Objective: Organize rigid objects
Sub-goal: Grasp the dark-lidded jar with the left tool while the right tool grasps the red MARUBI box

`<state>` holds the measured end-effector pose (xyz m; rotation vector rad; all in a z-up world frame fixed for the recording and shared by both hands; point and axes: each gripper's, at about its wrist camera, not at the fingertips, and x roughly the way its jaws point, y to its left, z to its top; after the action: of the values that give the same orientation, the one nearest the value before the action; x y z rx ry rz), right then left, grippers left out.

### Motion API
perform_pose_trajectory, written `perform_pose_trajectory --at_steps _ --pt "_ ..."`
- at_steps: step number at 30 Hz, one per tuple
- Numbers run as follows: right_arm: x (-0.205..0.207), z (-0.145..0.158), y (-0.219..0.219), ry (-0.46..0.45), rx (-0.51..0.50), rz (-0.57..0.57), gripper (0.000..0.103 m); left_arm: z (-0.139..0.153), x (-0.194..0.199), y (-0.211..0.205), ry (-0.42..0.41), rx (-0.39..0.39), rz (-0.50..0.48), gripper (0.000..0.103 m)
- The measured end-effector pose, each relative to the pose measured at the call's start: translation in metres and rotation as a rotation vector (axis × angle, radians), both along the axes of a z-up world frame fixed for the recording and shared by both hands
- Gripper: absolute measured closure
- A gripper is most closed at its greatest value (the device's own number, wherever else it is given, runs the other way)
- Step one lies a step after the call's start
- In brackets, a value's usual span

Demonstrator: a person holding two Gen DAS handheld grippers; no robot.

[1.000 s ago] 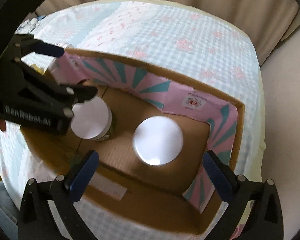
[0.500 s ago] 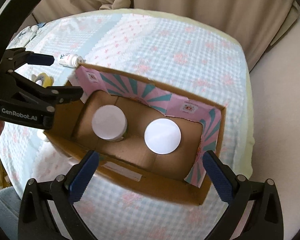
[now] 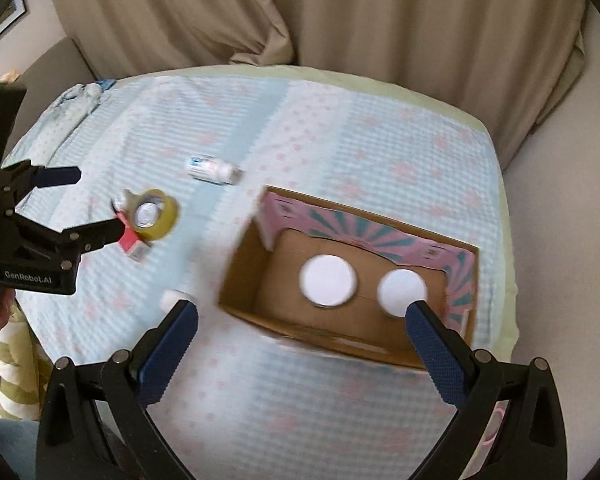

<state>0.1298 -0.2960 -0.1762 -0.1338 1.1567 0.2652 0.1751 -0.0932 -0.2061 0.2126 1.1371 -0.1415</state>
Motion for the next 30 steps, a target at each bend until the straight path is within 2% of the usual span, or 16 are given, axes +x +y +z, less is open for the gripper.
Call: perform_pose_trajectory --at_steps 5,9,17,24,30 --pt "-0.012 0.005 0.064 0.003 0.024 0.030 0.000 0.005 -0.017 0.076 0.009 -0.020 0.058 0.000" --pt "-0.018 -0.003 0.115 0.017 0.039 0.062 0.000 0.003 -0.018 0.131 0.010 -0.015 0.079 0.000" --pt "-0.010 -0.036 0.203 0.060 0.046 0.102 0.000 -0.016 0.011 0.229 0.047 -0.037 0.079 0.000" --pt "0.010 -0.075 0.262 0.110 0.037 0.144 0.000 -0.063 0.060 0.267 0.131 -0.035 0.013 0.000" --pt "0.034 -0.134 0.299 0.182 -0.001 0.192 0.000 -0.121 0.103 0.270 0.214 -0.032 -0.029 0.000"
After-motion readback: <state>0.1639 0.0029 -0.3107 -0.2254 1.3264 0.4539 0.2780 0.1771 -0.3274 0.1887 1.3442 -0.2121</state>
